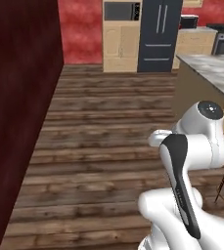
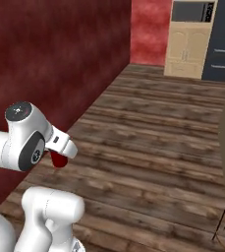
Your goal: Four empty soda cans are scattered around the kitchen. Gather all the cans and cluster them next to the stove for recycling.
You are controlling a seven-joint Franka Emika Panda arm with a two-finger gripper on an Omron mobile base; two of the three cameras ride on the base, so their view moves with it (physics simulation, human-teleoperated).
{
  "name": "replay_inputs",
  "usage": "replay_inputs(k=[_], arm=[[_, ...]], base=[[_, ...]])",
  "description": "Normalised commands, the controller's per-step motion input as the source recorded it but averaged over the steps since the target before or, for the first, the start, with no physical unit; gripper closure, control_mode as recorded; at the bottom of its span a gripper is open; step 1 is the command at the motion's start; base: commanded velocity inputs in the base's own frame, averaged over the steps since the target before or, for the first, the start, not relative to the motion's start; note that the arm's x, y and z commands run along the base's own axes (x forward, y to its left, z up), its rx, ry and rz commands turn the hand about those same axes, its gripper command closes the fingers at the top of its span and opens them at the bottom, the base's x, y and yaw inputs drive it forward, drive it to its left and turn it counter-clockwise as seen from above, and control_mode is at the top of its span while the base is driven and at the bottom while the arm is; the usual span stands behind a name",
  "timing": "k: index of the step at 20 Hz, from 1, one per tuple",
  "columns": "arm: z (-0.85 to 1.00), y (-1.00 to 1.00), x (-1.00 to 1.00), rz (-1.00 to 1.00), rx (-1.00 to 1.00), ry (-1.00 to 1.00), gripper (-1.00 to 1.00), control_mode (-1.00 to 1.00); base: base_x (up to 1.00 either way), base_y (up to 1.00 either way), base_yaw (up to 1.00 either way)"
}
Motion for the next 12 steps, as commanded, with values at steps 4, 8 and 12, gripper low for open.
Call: replay_inputs(k=[4, 8, 12], arm=[[0.00, 0.00, 0.00, 0.00, 0.00, 0.00, 1.00, 1.00], [0.00, 0.00, 0.00, 0.00, 0.00, 0.00, 1.00, 1.00], [0.00, 0.00, 0.00, 0.00, 0.00, 0.00, 1.00, 1.00]], base=[[0.91, 0.15, -0.17], [0.90, 0.17, -0.16], [0.92, 0.19, -0.16]])
